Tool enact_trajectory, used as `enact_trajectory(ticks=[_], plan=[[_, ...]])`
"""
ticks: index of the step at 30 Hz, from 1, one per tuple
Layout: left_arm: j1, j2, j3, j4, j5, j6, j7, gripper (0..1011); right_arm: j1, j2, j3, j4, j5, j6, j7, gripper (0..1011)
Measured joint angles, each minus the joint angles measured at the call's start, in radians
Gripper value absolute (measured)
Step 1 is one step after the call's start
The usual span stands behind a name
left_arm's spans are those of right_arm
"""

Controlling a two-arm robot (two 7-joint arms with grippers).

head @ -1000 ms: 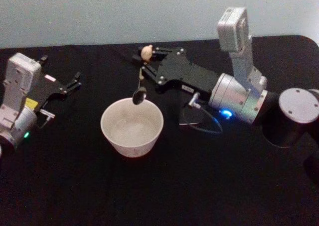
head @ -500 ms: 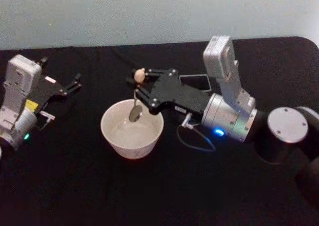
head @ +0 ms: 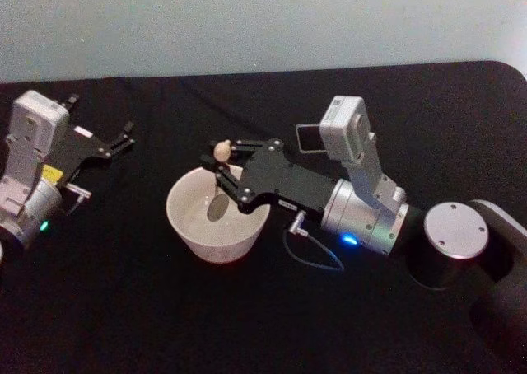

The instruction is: Pick up the stirring spoon with one hand, stir inside the cup, then place it back in its original position.

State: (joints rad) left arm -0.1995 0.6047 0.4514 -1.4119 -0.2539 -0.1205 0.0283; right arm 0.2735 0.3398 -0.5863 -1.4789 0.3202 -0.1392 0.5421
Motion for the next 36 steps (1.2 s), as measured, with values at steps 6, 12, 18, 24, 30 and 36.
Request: enact_trajectory(ticks=[6, 12, 18, 24, 30, 36], plan=[[0.0, 0.0, 0.0, 0.0, 0.0, 0.0, 0.0, 1001, 0.001, -0.016, 0.0, 0.024, -0.016, -0.003, -0.003, 173], [0.0, 0.0, 0.0, 0.0, 0.0, 0.0, 0.0, 1001, 0.003, -0.03, 0.002, 0.045, -0.035, -0.015, -0.01, 173], [0.0, 0.0, 0.0, 0.0, 0.0, 0.0, 0.0, 1001, 0.003, -0.039, 0.011, 0.051, -0.043, -0.017, -0.015, 173], [0.0, 0.0, 0.0, 0.0, 0.0, 0.0, 0.0, 1001, 0.002, -0.038, 0.024, 0.05, -0.05, -0.017, -0.021, 173], [0.0, 0.0, 0.0, 0.0, 0.0, 0.0, 0.0, 1001, -0.007, -0.023, 0.039, 0.036, -0.053, -0.011, -0.022, 173], [0.0, 0.0, 0.0, 0.0, 0.0, 0.0, 0.0, 1001, -0.023, -0.007, 0.05, 0.012, -0.047, 0.006, -0.02, 173]])
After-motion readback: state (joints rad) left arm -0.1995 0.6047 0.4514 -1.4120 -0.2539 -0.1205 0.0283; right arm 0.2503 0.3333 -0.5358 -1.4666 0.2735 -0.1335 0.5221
